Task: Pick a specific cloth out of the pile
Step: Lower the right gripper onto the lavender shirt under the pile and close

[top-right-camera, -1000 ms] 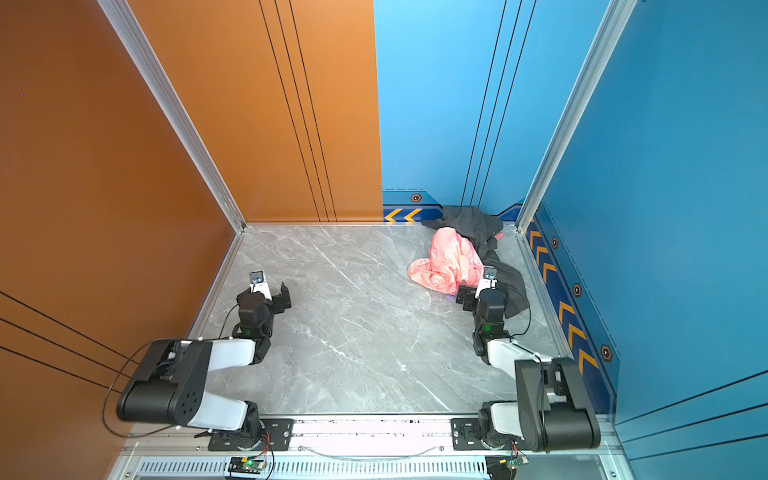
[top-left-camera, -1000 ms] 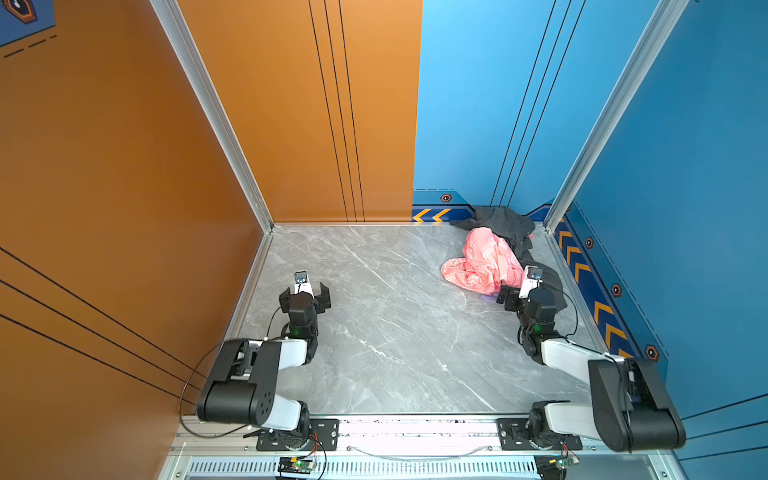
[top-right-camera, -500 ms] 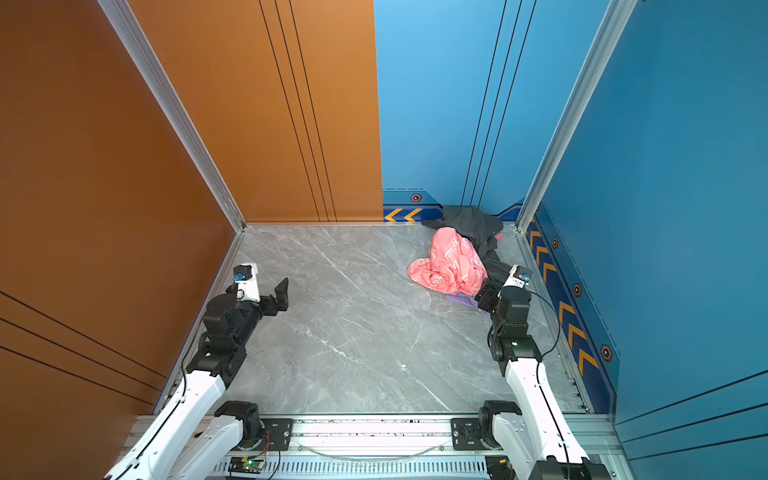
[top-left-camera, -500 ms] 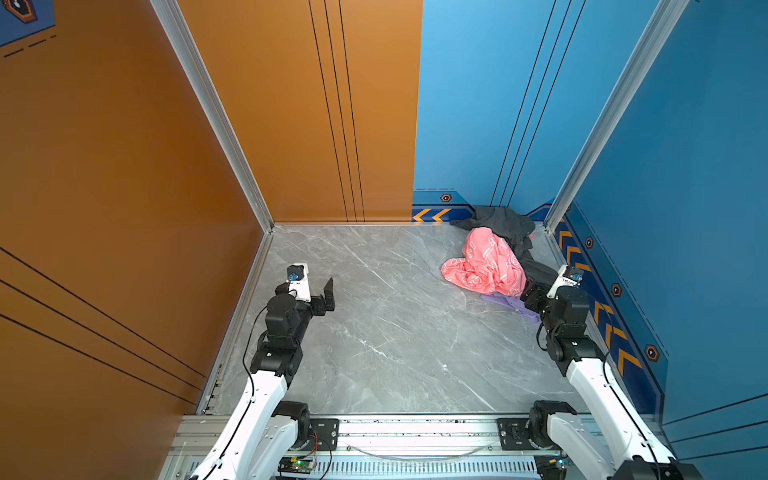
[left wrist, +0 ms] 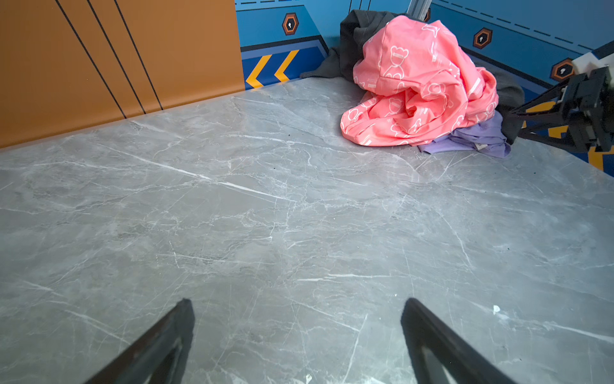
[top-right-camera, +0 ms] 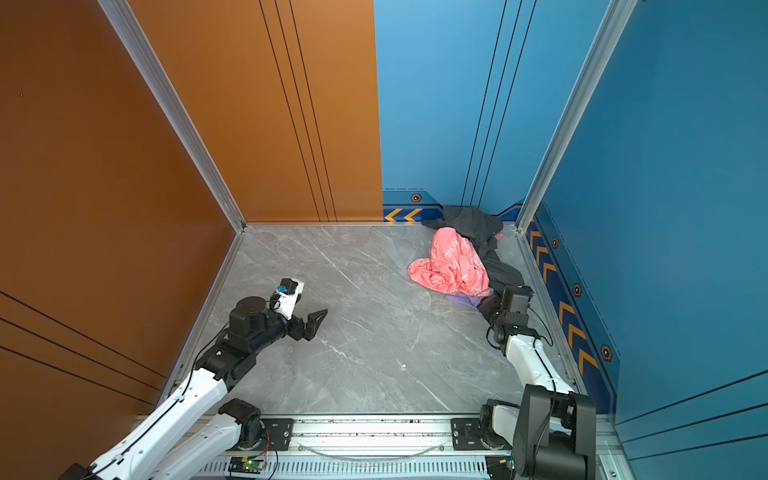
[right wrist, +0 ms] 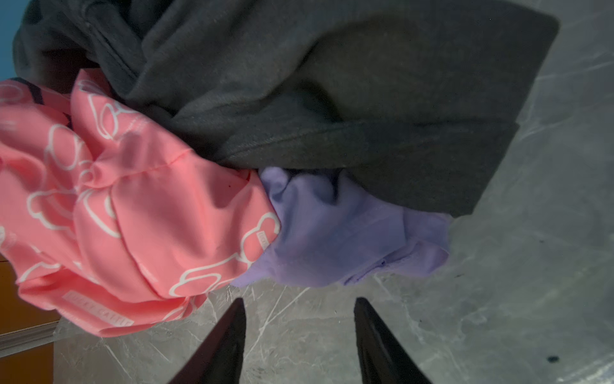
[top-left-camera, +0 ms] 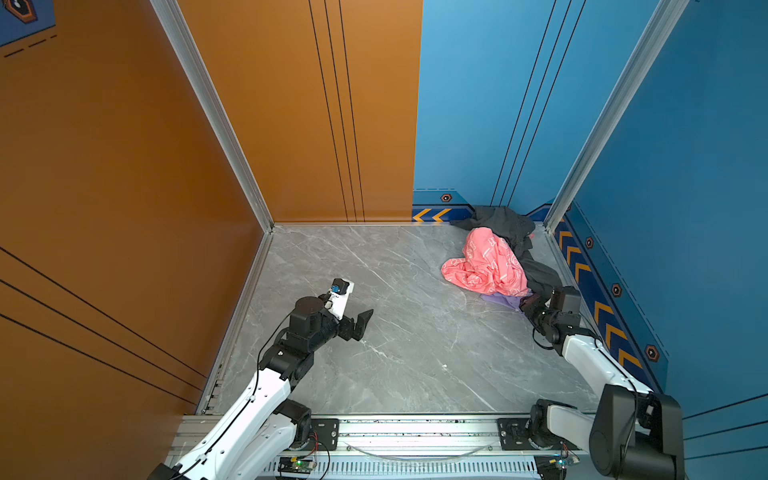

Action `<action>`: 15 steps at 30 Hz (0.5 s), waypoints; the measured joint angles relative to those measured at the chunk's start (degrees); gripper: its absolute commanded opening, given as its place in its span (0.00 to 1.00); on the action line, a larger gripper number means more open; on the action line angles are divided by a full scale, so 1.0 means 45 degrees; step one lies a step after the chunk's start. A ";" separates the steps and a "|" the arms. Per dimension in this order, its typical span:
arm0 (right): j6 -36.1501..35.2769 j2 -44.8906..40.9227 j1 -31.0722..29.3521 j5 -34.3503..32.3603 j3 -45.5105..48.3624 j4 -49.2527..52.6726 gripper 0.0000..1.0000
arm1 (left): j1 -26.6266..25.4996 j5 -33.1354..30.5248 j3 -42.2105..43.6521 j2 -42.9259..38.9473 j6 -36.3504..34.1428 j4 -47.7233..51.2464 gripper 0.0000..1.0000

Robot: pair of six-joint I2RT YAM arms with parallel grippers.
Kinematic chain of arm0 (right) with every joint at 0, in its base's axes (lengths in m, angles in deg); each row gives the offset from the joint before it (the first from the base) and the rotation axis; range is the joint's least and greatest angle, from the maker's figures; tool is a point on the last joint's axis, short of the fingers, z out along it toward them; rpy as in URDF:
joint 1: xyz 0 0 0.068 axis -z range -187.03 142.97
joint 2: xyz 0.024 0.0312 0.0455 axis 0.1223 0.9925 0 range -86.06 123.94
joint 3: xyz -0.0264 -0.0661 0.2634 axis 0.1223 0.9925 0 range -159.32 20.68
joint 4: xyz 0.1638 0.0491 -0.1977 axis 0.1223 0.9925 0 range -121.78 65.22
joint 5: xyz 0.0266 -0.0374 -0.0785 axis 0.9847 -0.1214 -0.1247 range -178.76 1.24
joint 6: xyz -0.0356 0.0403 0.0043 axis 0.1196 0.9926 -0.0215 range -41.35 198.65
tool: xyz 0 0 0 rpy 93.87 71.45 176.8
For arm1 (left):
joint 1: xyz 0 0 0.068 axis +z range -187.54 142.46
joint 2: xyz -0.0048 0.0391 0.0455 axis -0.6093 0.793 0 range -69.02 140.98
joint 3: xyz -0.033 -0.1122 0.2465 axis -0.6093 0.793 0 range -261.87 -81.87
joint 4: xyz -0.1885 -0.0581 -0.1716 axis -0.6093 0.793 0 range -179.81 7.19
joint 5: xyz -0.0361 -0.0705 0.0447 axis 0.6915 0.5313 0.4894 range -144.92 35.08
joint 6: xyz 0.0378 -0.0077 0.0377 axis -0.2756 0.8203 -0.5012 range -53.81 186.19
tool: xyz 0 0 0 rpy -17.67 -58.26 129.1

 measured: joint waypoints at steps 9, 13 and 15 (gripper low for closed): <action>0.1763 0.1977 0.0063 0.0034 0.0000 -0.1661 0.36 | -0.0044 -0.0272 0.0005 -0.0661 -0.0199 0.0039 0.98; 0.2210 0.2560 0.0107 0.0029 -0.0010 -0.2137 0.23 | -0.0049 -0.0432 0.0010 -0.0923 -0.0228 0.0039 0.98; 0.2336 0.2701 0.0131 0.0029 -0.0039 -0.2297 0.15 | -0.0049 -0.0442 0.0010 -0.0933 -0.0228 0.0039 0.98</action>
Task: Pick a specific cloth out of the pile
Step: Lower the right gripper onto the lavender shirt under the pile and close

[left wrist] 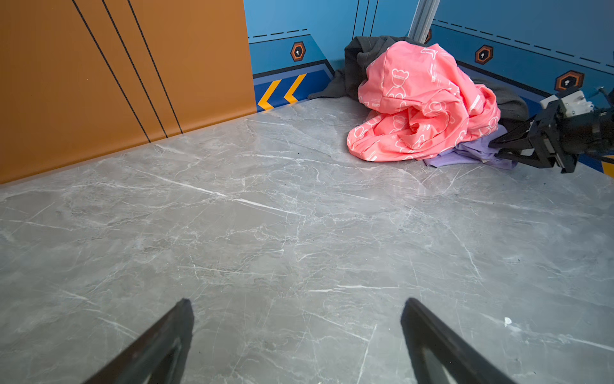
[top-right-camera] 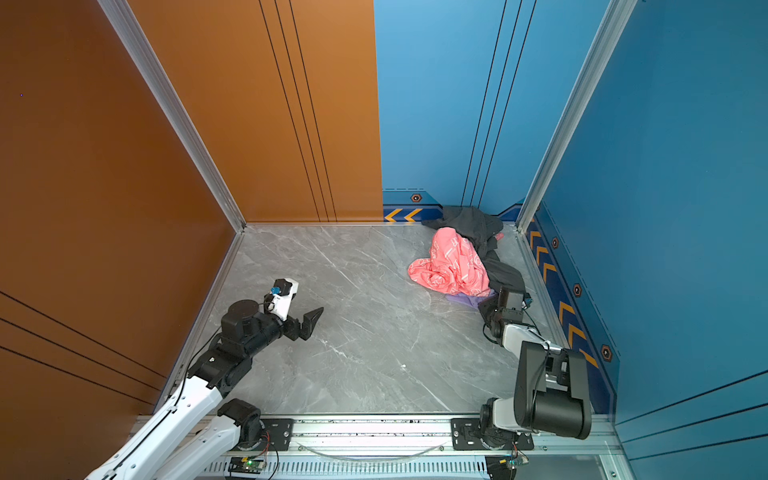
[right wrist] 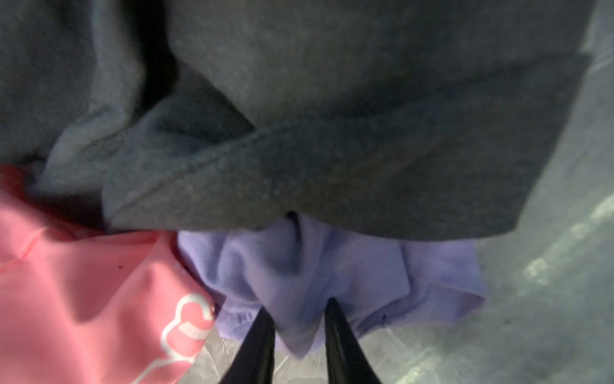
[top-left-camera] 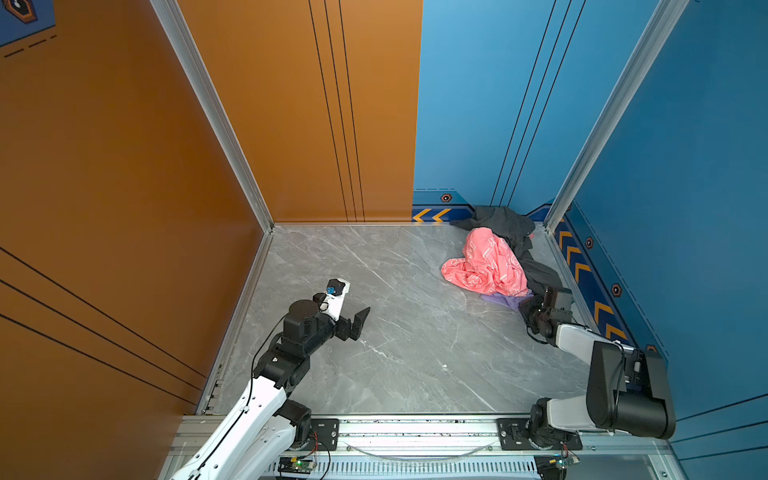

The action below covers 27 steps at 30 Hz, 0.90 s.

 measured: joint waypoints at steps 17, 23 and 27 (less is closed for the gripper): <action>0.0481 -0.2380 0.0000 -0.0068 -0.1287 0.1141 0.00 | -0.0019 -0.0044 0.0024 -0.0005 -0.0151 0.0005 0.98; 0.0437 -0.3157 0.0000 -0.0335 -0.2735 0.2123 0.00 | -0.0019 -0.0044 0.0024 -0.0010 -0.0185 0.0005 0.98; 0.0432 -0.3225 0.0024 -0.0379 -0.3682 0.2647 0.00 | -0.0019 -0.0044 0.0024 -0.0073 -0.0185 0.0005 0.98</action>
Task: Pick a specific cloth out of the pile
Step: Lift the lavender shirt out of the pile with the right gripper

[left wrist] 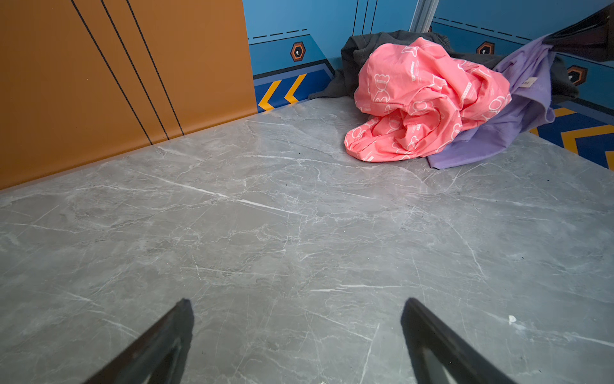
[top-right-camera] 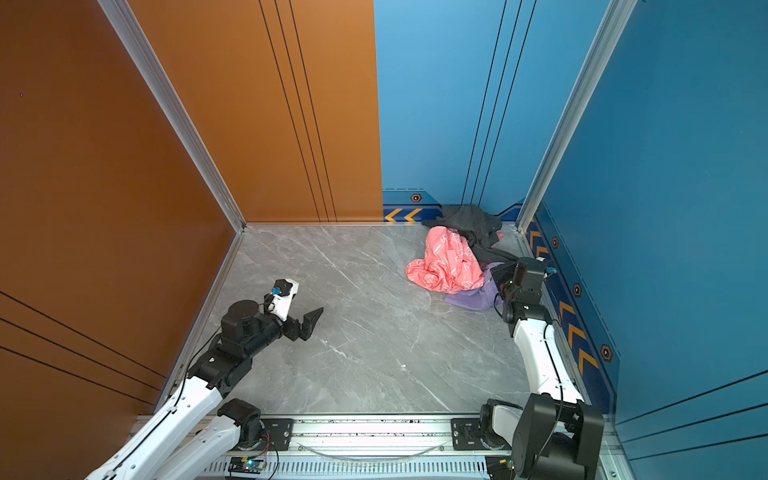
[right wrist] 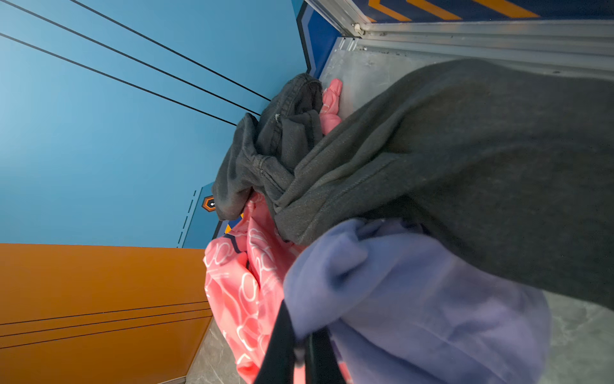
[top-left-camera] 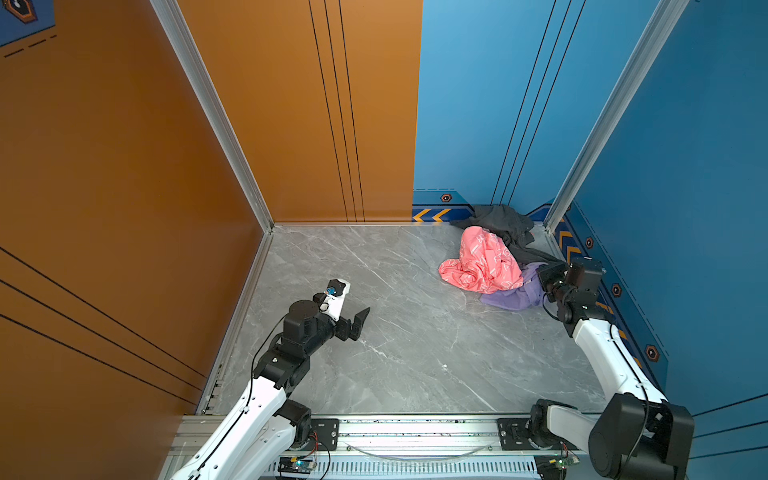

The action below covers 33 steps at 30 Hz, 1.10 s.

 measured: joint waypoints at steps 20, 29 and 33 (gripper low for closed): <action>-0.0136 0.0015 0.0068 0.0005 -0.3745 0.0797 0.00 | -0.0083 -0.0044 0.0155 -0.0369 -0.0005 0.0005 0.98; -0.0141 0.0019 0.0068 0.0010 -0.4716 0.0680 0.00 | -0.0097 -0.0049 0.0155 -0.0384 -0.0005 0.0005 0.98; -0.0248 0.0019 -0.0015 0.0005 -0.5309 0.0170 0.00 | -0.0131 -0.0053 0.0155 -0.0427 -0.0010 0.0005 0.98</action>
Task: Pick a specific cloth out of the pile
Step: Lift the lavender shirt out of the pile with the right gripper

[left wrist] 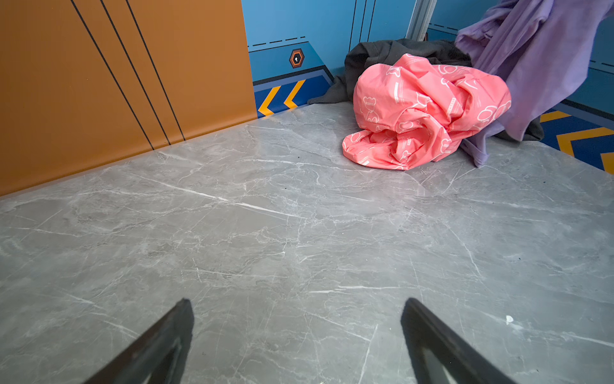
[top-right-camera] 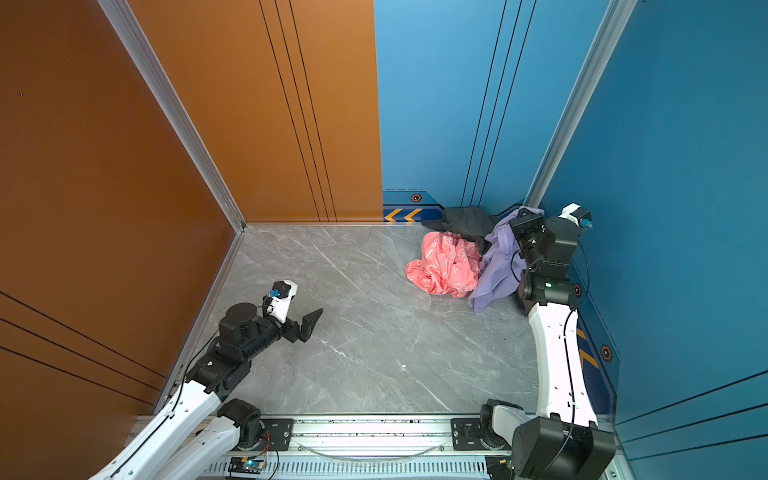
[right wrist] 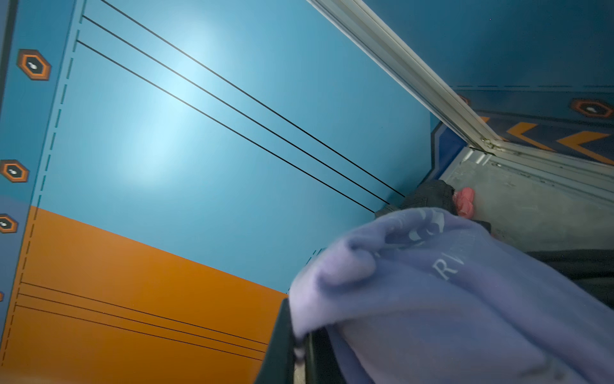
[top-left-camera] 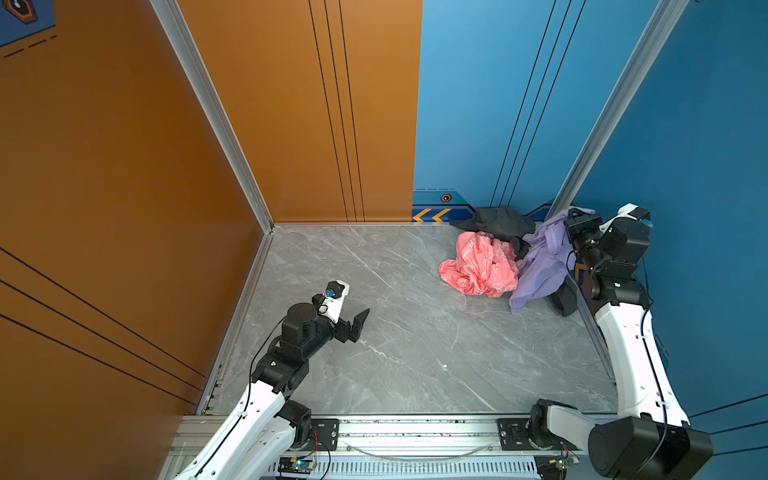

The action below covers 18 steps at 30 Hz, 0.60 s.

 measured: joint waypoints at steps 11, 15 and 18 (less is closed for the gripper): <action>-0.1783 0.0238 -0.1311 0.0005 -0.2336 -0.0903 0.00 | -0.0034 -0.0049 0.0000 -0.0029 -0.0039 0.0000 0.98; -0.2861 0.0651 -0.2390 0.0034 -0.3449 -0.0889 0.00 | -0.0034 -0.0049 0.0000 -0.0068 -0.0049 0.0000 0.98; -0.3716 0.1039 -0.3337 0.0102 -0.4352 -0.0763 0.00 | -0.0034 -0.0053 0.0000 -0.0078 -0.0053 0.0000 0.98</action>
